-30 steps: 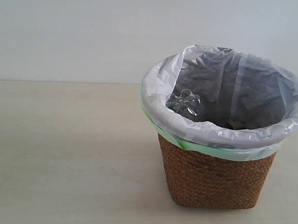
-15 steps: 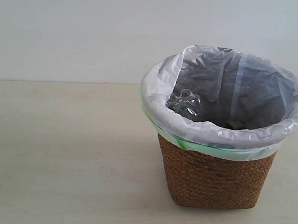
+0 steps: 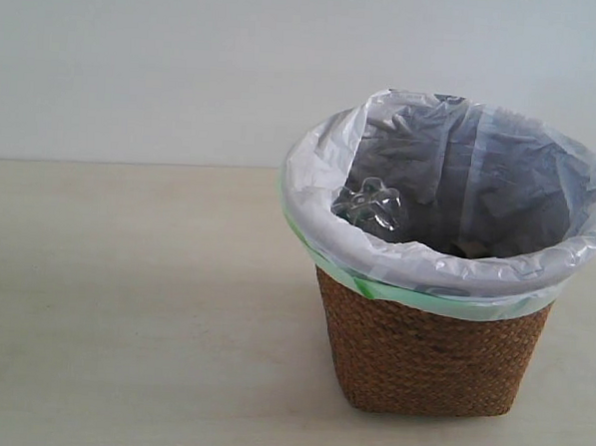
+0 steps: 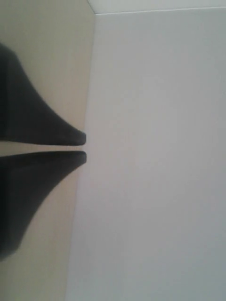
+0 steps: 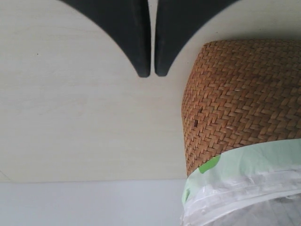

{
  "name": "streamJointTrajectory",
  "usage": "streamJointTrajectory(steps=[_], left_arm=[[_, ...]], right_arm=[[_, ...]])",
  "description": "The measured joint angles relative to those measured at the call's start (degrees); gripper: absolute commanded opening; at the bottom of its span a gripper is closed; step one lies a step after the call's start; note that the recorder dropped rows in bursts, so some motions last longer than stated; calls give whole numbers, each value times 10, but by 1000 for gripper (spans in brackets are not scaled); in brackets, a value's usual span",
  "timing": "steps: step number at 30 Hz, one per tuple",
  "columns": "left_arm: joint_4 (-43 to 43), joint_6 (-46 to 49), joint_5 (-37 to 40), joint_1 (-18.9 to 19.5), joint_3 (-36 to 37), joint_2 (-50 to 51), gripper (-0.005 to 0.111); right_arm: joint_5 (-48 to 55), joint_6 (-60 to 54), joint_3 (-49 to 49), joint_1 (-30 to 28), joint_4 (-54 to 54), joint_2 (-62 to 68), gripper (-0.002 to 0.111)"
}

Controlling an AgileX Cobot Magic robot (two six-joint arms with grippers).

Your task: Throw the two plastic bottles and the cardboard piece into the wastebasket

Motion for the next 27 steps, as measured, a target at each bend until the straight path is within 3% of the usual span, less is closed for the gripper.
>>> streamJointTrajectory(steps=[12, 27], left_arm=[[61, 0, 156, 22, 1, 0, 4], [61, -5, 171, 28, 1, 0, 4]], right_arm=[[0, 0, 0, 0, 0, 0, 0], [0, 0, 0, 0, 0, 0, 0]])
